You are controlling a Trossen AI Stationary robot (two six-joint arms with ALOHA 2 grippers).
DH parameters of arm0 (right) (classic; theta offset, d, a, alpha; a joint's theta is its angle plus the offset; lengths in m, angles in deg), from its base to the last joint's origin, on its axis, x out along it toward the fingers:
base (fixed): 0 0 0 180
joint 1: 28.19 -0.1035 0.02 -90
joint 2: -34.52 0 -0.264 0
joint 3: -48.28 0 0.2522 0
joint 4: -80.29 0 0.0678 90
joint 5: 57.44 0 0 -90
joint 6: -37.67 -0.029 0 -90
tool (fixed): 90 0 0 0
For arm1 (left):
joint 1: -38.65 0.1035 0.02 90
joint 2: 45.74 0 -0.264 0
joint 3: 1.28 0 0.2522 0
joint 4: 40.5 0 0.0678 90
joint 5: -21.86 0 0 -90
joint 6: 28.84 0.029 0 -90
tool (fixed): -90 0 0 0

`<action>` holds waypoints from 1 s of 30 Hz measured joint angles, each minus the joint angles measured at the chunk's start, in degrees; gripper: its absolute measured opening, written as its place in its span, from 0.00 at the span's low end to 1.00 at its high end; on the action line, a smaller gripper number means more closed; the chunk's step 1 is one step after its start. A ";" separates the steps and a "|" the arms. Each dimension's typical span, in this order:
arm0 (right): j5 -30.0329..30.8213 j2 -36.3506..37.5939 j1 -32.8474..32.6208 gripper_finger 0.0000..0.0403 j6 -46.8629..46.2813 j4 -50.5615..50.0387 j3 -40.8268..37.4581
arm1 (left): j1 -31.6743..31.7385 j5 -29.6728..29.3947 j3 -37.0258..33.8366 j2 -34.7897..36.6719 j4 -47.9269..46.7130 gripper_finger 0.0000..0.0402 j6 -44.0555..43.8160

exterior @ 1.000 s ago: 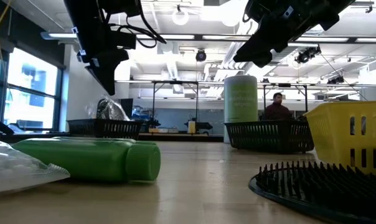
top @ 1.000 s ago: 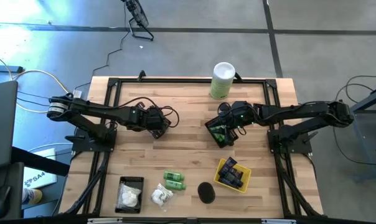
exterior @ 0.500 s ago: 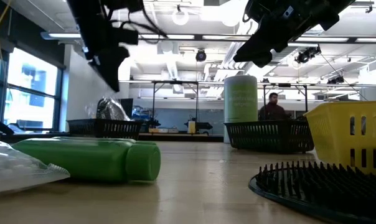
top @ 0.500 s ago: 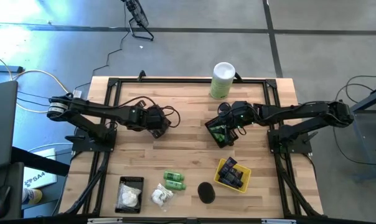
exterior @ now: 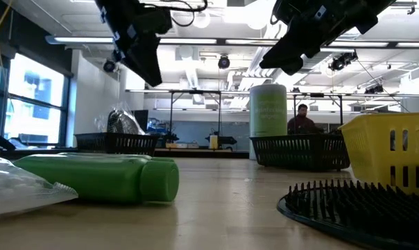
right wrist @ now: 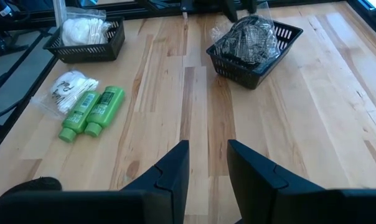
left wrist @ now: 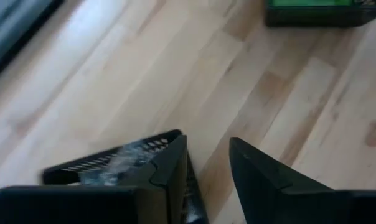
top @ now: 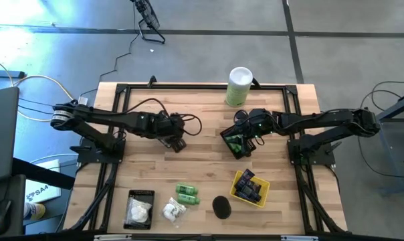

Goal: Pick & Place Travel size toiletries
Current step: Put the hairbrush into the top left black bin

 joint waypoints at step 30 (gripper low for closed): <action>0.00 0.00 0.00 0.25 -0.02 0.00 -0.02 | 0.07 -10.68 -18.58 -0.02 0.25 0.00 -20.55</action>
